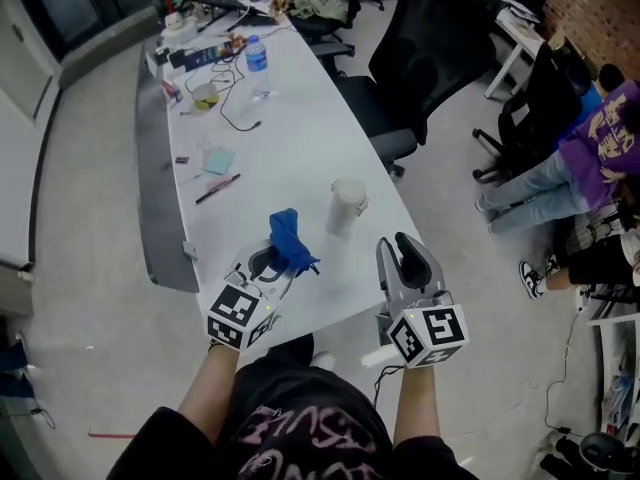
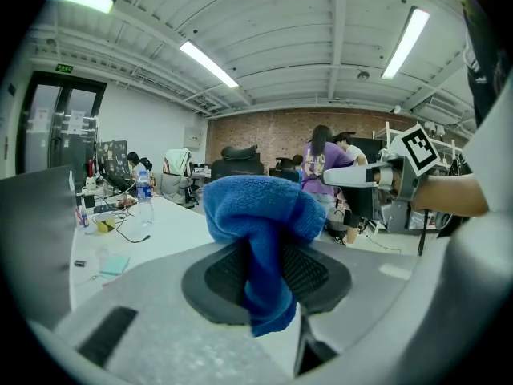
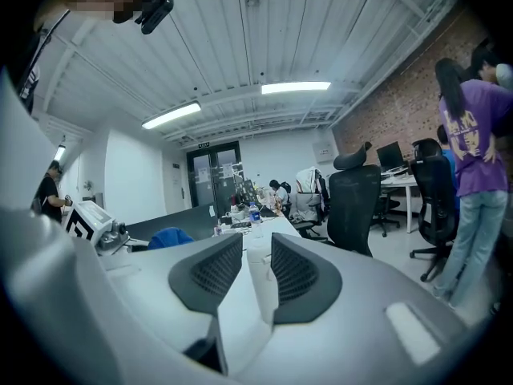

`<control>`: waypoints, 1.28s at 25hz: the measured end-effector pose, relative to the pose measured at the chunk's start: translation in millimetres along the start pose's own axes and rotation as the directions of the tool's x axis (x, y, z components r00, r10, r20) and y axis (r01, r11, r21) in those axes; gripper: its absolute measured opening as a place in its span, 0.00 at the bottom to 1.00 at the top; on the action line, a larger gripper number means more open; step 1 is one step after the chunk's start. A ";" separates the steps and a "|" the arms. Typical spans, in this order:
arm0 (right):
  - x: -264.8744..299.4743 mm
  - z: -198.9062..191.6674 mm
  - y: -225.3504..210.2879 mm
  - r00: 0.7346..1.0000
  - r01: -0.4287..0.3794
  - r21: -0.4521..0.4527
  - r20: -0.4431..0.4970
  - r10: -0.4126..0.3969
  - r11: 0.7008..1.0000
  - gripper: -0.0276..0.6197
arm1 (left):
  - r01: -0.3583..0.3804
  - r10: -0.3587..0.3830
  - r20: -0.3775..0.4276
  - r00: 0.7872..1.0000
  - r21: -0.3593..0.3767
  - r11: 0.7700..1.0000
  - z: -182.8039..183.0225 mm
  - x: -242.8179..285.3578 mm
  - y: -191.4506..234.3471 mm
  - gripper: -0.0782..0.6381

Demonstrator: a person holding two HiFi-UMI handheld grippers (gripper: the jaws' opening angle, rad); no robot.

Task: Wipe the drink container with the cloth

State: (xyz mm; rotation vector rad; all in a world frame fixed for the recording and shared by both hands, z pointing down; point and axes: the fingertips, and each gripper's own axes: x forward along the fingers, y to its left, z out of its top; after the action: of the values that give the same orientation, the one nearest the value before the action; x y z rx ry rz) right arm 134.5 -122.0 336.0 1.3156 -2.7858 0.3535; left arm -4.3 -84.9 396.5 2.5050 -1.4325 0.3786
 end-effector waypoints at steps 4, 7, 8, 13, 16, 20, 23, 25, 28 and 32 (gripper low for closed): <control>-16.7 0.8 0.6 0.999 0.030 -0.013 0.012 -0.030 0.999 0.15 | -0.004 0.004 0.020 1.000 0.019 1.000 8.0 -10.4 -9.6 0.25; -28.3 3.3 2.0 0.998 0.052 -0.004 0.029 -0.052 0.999 0.10 | -0.006 0.005 0.039 0.999 0.035 0.999 15.4 -18.9 -16.2 0.25; -32.4 4.4 2.8 0.998 0.058 -0.001 0.035 -0.058 0.998 0.09 | -0.007 0.005 0.047 0.999 0.039 0.999 18.3 -22.0 -18.7 0.25; -53.1 7.4 8.1 0.996 0.072 0.002 0.052 -0.072 0.997 0.06 | -0.017 0.013 0.091 0.996 0.046 0.999 31.8 -36.3 -31.2 0.25; -66.9 6.3 10.6 0.996 0.076 0.005 0.055 -0.077 0.997 0.05 | -0.028 0.023 0.115 0.993 0.041 0.999 37.3 -45.0 -38.2 0.25; -83.1 6.1 12.5 0.995 0.080 0.007 0.064 -0.080 0.997 0.03 | -0.036 0.030 0.148 0.989 0.043 0.998 45.4 -55.8 -48.3 0.25; -93.8 6.2 14.8 0.993 0.091 0.008 0.075 -0.091 0.996 0.03 | -0.046 0.037 0.168 0.985 0.052 0.998 50.5 -64.1 -53.0 0.25; -101.1 4.4 16.5 0.993 0.093 0.009 0.075 -0.094 0.996 0.03 | -0.052 0.042 0.180 0.983 0.053 0.997 53.4 -69.8 -56.6 0.25; -111.8 -0.4 19.6 0.993 0.091 0.007 0.072 -0.092 0.996 0.03 | -0.058 0.046 0.195 0.980 0.056 0.997 55.0 -77.1 -62.9 0.25; -123.0 -6.0 21.9 0.994 0.090 0.008 0.068 -0.090 0.996 0.03 | -0.066 0.051 0.204 0.978 0.071 0.995 56.5 -85.1 -70.6 0.25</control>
State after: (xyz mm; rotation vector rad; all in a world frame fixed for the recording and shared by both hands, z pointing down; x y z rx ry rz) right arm 196.0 -14.1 321.4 1.4757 -2.7698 0.3168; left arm 21.4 0.4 310.0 2.6317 -1.5979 0.1980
